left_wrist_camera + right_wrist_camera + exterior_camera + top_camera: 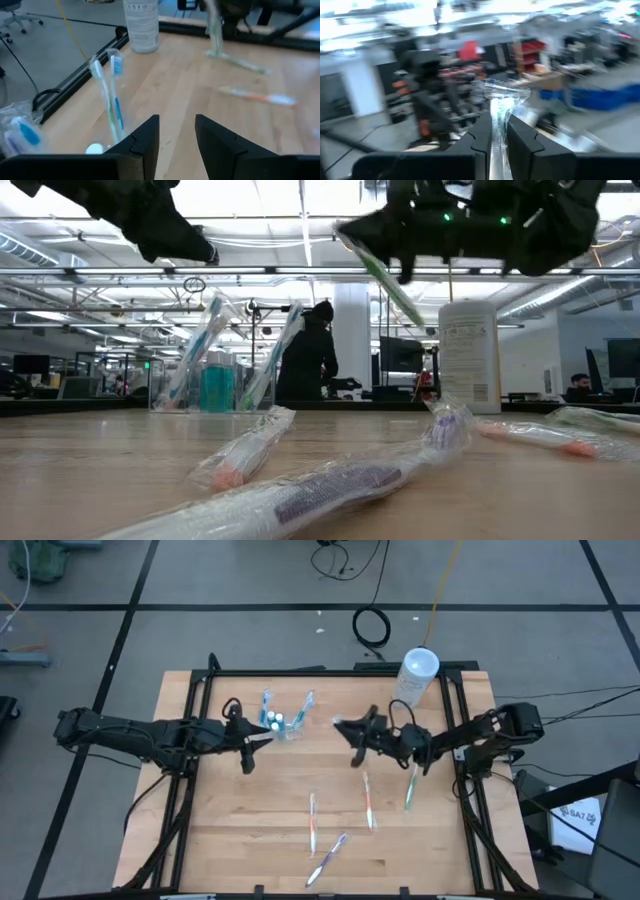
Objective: Pick & Place toothbrushing station
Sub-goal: Put the top green toothbrush into the right compartment of the transparent organizer
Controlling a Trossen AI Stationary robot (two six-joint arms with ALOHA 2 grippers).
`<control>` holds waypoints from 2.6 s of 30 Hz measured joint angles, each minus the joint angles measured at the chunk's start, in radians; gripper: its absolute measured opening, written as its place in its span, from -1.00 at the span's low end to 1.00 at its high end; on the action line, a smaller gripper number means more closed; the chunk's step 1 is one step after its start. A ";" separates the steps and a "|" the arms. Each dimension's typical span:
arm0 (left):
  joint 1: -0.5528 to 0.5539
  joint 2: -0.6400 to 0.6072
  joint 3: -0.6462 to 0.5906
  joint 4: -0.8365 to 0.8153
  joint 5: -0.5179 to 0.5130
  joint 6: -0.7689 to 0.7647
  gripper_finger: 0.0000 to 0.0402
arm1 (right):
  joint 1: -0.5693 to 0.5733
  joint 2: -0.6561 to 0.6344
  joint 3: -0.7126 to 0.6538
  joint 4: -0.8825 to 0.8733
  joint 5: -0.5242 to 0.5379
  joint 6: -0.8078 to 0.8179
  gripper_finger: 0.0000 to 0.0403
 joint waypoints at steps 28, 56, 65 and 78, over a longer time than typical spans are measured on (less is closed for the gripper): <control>-0.015 0.540 -0.023 0.898 0.213 -0.072 -0.35 | -0.017 0.157 0.171 -0.034 -0.314 0.015 -0.82; 0.033 0.694 0.047 1.033 0.180 -0.002 -0.35 | -0.036 0.157 0.170 -0.037 -0.310 0.007 -0.82; 0.035 0.686 0.064 0.973 0.178 0.007 -0.35 | -0.036 0.156 0.170 -0.052 -0.310 0.007 -0.82; 0.040 0.685 0.064 0.970 0.178 0.012 -0.54 | -0.036 0.156 0.170 -0.054 -0.310 0.007 -0.82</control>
